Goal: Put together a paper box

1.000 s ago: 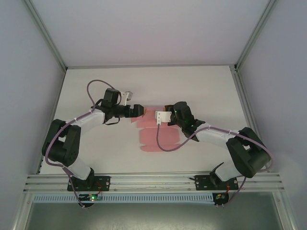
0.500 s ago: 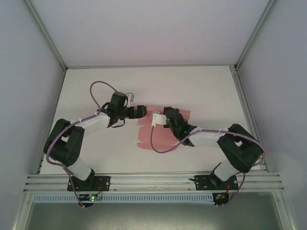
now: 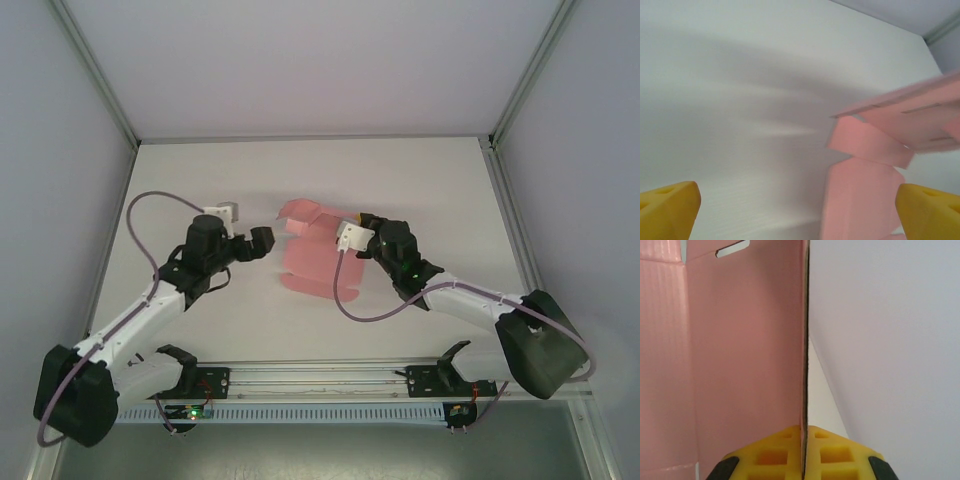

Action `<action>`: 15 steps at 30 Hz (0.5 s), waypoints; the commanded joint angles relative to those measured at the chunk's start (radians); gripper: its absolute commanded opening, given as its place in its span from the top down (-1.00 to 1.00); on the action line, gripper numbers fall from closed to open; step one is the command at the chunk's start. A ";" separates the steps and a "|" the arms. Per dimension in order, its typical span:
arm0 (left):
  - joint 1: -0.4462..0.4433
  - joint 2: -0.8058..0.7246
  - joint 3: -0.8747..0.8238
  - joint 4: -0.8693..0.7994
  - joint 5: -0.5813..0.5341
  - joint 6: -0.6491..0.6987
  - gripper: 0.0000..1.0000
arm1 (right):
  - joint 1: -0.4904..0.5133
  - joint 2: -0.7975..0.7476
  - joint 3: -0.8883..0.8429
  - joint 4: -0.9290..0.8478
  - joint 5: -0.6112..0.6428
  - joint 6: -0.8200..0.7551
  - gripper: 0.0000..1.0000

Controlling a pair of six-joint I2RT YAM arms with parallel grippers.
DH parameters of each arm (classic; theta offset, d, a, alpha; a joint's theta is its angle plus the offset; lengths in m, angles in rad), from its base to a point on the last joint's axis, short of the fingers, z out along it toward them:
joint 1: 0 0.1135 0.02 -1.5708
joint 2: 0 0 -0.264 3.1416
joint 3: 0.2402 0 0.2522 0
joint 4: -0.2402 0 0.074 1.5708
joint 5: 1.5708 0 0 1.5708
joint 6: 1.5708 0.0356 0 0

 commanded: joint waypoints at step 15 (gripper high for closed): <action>0.123 0.343 0.047 0.279 0.281 -0.060 -1.00 | -0.043 -0.051 0.012 -0.053 -0.192 0.140 1.00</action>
